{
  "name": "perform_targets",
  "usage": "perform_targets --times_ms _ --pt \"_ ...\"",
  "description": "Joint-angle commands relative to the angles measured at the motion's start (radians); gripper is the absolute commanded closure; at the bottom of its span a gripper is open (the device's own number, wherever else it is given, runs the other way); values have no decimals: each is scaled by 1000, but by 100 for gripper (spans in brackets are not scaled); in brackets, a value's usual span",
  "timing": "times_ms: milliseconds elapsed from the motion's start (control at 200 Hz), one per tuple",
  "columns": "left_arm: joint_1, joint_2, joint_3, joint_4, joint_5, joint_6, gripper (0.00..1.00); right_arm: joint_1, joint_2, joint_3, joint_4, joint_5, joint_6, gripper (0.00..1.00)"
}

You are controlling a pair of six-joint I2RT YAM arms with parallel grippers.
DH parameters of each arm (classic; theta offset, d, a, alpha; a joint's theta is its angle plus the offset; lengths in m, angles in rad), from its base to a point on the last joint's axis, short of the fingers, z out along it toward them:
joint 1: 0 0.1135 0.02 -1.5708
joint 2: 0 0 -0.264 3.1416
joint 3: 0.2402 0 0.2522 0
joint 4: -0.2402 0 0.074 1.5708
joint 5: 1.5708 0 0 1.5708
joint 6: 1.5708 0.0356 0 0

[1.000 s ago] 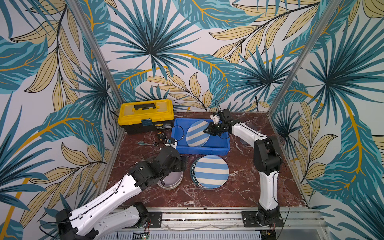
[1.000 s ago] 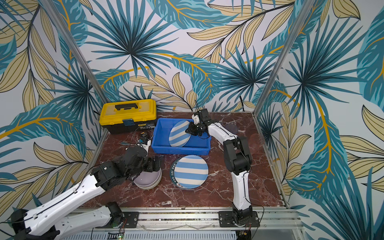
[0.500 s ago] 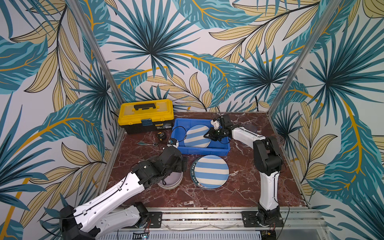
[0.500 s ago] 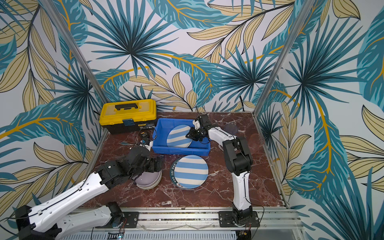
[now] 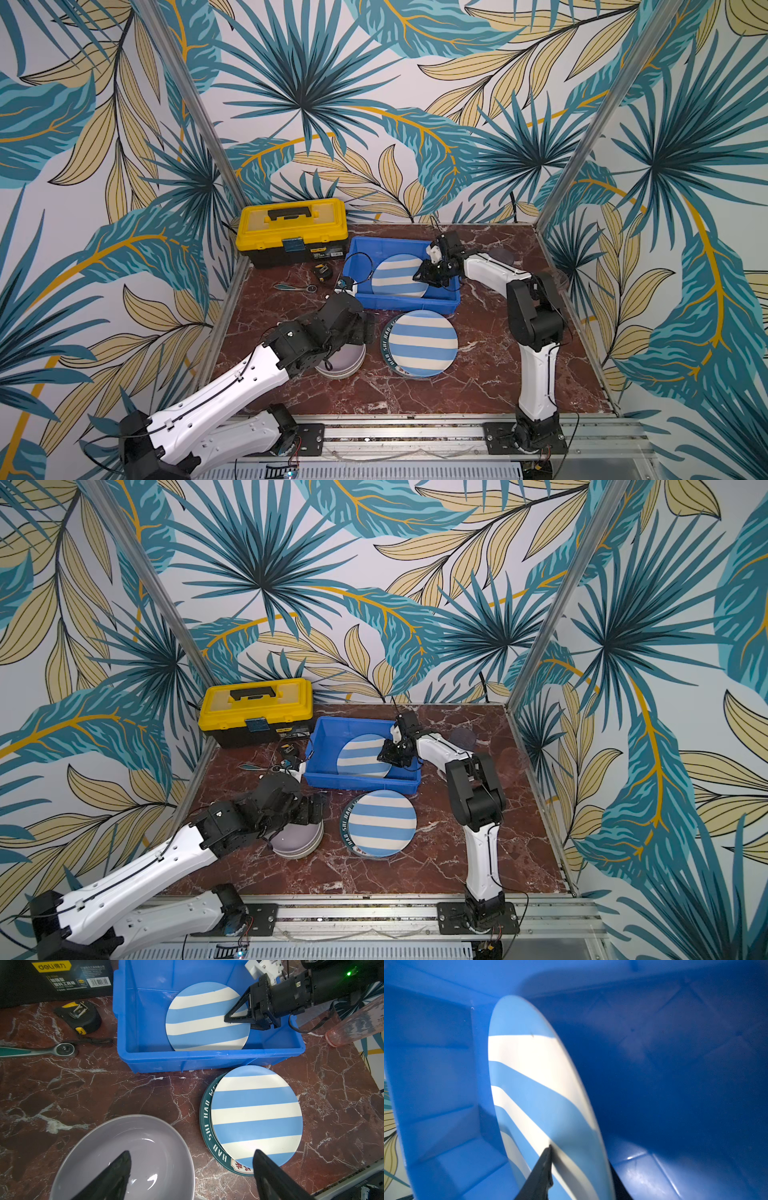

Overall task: Place the mixed dishes into the plastic bin
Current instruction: 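Lower the striped plate into the bin and open the right gripper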

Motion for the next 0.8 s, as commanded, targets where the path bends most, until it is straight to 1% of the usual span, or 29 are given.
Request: perform_targets --times_ms 0,391,466,556,661,796 --pt "6 -13 -2 -1 -9 13 8 2 -3 10 -108 75 -47 63" --pt "6 -3 -2 -1 -5 14 8 2 -43 74 -235 164 -106 51" --pt "6 0 -3 -1 -4 14 8 3 -57 86 -262 182 -116 50" --pt "6 7 -4 3 1 13 8 3 -94 92 -287 194 -131 49" --pt "6 19 -8 21 15 13 8 3 -151 90 -313 198 -147 45" --pt "6 50 0 41 47 12 8 3 -244 70 -335 157 -167 42"
